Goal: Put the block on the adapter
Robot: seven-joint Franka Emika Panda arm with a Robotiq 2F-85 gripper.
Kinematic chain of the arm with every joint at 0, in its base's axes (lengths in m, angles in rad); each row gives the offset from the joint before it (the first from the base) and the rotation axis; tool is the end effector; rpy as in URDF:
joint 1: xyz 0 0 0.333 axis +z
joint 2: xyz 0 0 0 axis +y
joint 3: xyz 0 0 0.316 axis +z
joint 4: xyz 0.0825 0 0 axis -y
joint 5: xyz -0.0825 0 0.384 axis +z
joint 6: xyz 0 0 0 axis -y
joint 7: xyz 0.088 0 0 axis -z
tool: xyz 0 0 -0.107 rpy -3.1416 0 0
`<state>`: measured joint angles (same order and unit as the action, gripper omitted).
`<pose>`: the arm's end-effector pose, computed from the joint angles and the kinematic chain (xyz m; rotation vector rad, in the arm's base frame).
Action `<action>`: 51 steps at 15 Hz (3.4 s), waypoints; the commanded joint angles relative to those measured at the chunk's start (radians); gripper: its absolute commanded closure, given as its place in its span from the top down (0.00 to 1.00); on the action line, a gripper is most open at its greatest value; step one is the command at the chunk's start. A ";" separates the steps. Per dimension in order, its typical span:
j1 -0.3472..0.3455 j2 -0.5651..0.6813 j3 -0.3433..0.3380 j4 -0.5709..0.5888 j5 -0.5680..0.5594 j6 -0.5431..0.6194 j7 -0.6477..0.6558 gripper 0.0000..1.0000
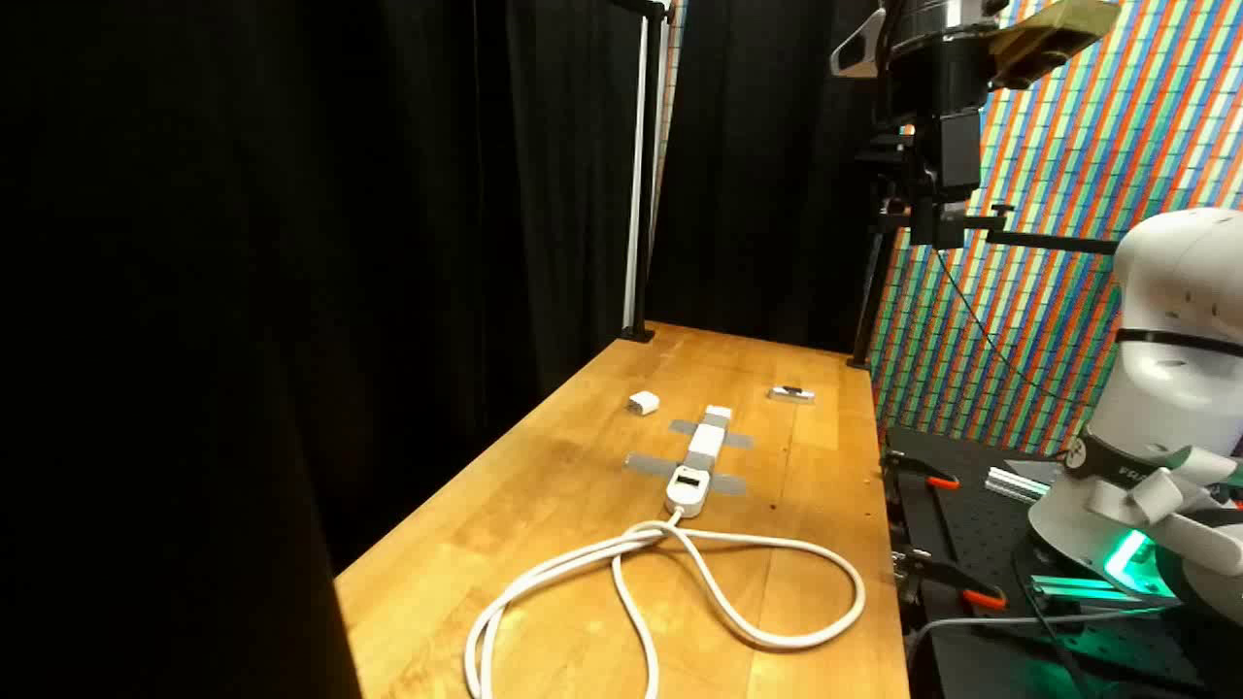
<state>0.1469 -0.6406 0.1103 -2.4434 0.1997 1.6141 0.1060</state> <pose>0.3206 0.1097 0.5053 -3.0234 -0.1442 0.3185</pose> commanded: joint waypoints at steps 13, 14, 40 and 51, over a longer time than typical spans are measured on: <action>-0.014 0.103 -0.041 0.114 -0.135 -0.032 -0.216 1.00; -0.018 0.142 -0.058 0.147 -0.182 -0.025 -0.281 1.00; -0.339 1.357 -0.093 0.943 -0.295 0.432 -1.891 1.00; -0.258 1.390 -0.144 0.984 -0.331 0.245 -1.225 1.00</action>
<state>-0.1148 0.7441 -0.0371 -1.4930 -0.1383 1.9280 -1.2231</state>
